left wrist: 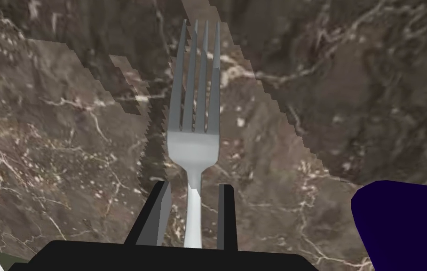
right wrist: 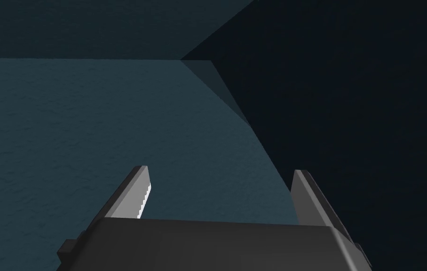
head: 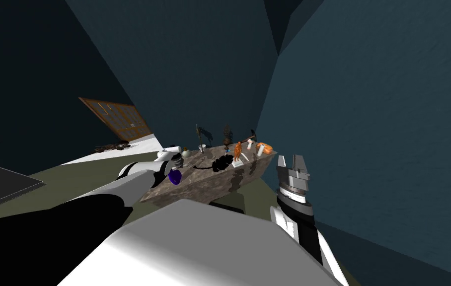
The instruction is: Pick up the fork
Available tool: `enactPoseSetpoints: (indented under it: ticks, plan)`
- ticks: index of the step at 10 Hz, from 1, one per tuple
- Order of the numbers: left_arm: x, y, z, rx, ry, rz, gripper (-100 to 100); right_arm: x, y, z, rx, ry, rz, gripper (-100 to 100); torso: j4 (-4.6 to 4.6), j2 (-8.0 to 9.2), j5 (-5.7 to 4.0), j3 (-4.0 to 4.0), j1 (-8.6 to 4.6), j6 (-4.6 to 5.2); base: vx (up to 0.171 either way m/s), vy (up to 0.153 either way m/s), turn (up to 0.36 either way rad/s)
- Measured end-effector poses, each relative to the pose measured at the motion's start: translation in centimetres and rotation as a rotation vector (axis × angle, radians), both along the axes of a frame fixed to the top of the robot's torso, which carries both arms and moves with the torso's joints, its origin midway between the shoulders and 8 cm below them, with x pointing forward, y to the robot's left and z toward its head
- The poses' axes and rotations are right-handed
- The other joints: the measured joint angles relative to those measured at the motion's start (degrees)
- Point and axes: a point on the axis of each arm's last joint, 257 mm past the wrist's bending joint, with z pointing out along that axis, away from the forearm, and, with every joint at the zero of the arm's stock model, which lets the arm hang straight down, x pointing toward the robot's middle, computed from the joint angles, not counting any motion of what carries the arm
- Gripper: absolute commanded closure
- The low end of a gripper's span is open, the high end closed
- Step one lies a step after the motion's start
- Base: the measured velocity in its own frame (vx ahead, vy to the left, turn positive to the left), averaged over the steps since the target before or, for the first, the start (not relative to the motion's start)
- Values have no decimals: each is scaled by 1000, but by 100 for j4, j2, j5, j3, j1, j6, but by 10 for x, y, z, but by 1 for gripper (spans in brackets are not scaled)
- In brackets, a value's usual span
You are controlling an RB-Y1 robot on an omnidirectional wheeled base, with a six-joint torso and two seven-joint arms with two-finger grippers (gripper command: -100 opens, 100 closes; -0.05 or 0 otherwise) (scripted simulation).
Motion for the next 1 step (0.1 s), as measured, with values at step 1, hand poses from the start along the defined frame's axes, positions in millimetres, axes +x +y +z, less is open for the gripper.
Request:
enactPoseSetpoints:
  ticks: [1]
  plan:
    - [0, 0, 0, 1, 1, -2, 0, 0, 0, 0, 0, 0, 0, 0, 3, 10, 3, 6, 14, 6, 5, -6, -5]
